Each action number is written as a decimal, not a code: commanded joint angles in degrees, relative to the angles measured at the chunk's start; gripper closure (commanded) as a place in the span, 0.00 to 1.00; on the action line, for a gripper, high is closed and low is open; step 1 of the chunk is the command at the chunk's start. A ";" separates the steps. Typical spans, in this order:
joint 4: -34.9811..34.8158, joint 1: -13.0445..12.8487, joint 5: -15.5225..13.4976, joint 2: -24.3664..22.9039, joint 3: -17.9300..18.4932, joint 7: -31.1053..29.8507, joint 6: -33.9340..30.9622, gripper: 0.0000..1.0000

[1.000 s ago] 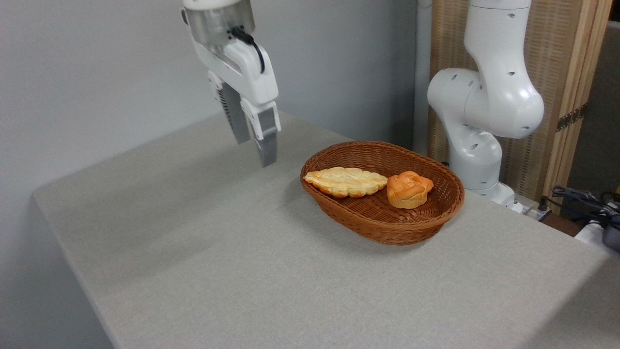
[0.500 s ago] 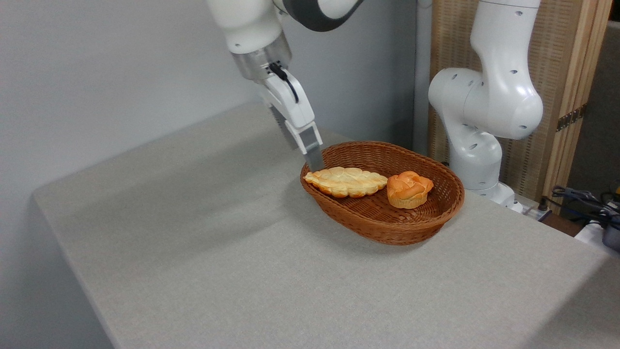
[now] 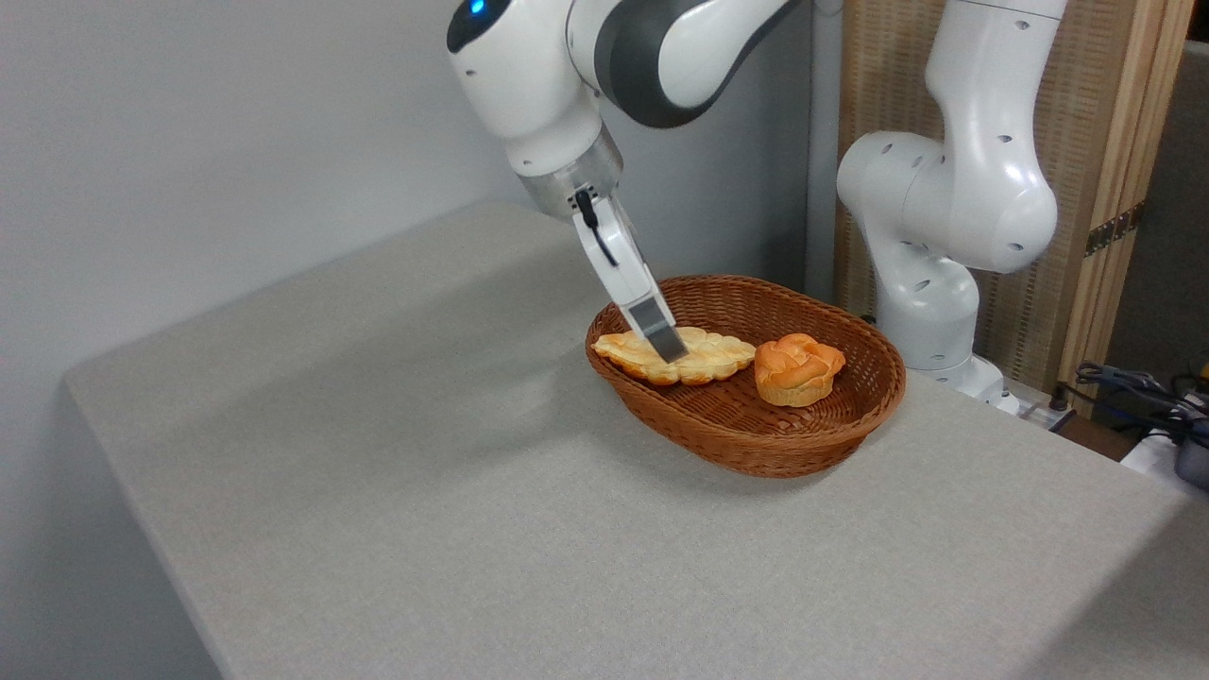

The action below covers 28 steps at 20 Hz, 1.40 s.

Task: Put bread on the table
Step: 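Close the gripper on the edge of the long flatbread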

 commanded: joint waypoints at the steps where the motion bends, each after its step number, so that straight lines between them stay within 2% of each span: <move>1: -3.59 -2.11 0.55 -0.47 0.47 1.31 5.26 0.00; 6: -3.94 -2.64 0.55 0.15 0.47 2.01 6.32 0.00; 13: -3.94 -2.20 2.48 0.33 1.08 5.79 6.32 0.00; 18: -3.94 -2.37 2.48 0.42 0.99 5.71 6.06 0.00; 19: -4.03 -2.46 2.48 0.42 0.99 5.71 6.06 0.06; 20: -3.94 -2.46 2.48 0.50 0.99 5.71 6.06 0.16; 21: -3.94 -2.46 2.48 0.59 0.99 5.79 6.06 0.36; 22: -3.94 -2.46 2.39 0.59 0.99 5.79 6.06 0.51; 23: -3.94 -2.46 2.39 0.59 0.91 5.79 6.14 0.61; 28: -3.77 -2.55 2.39 0.42 0.91 5.88 5.44 0.63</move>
